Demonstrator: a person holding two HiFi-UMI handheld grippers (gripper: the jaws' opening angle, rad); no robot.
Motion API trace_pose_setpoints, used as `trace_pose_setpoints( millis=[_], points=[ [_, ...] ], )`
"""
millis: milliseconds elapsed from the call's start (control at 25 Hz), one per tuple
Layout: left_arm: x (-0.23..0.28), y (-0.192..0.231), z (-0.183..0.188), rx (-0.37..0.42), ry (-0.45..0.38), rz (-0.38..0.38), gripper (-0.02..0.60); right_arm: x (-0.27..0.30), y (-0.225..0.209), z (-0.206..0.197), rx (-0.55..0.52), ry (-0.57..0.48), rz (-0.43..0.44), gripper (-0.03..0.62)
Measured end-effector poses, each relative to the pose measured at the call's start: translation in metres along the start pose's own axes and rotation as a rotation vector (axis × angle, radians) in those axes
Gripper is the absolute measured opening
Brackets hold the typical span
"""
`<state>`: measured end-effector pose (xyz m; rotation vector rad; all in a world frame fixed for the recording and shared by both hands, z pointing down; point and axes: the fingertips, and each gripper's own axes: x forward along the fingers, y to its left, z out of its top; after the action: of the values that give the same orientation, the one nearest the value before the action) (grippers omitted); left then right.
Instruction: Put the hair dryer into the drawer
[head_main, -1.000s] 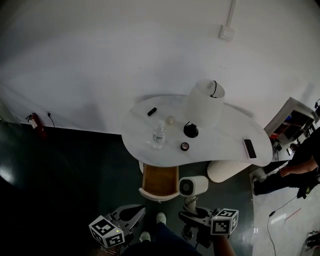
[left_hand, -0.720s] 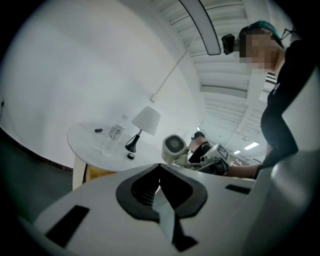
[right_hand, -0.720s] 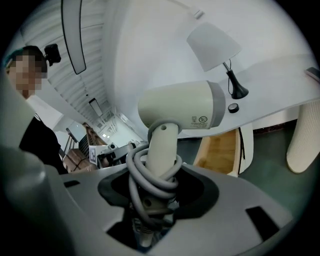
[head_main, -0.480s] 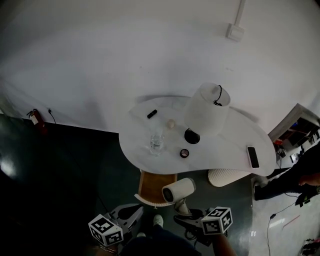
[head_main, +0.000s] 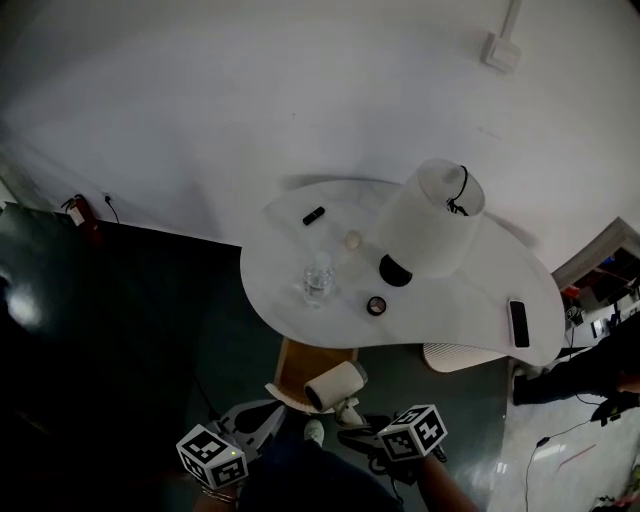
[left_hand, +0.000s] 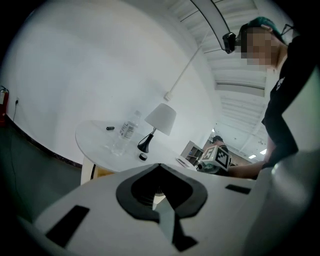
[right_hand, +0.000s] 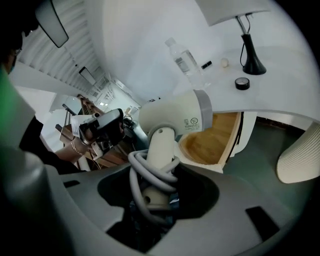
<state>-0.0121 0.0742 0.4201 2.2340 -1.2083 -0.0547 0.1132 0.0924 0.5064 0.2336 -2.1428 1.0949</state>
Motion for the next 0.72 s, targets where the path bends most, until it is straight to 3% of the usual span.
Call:
trace_pose_setpoints(
  millis=[320, 720],
  points=[
    [0.003, 0.025, -0.001, -0.030, 0.050, 0.033, 0.008, 0.024, -0.028, -0.001, 0.034, 0.165, -0.082, 0.222],
    [0.028, 0.075, 0.018, -0.013, 0.165, -0.081, 0.008, 0.057, -0.060, 0.008, 0.087, 0.347, -0.194, 0.222]
  ],
)
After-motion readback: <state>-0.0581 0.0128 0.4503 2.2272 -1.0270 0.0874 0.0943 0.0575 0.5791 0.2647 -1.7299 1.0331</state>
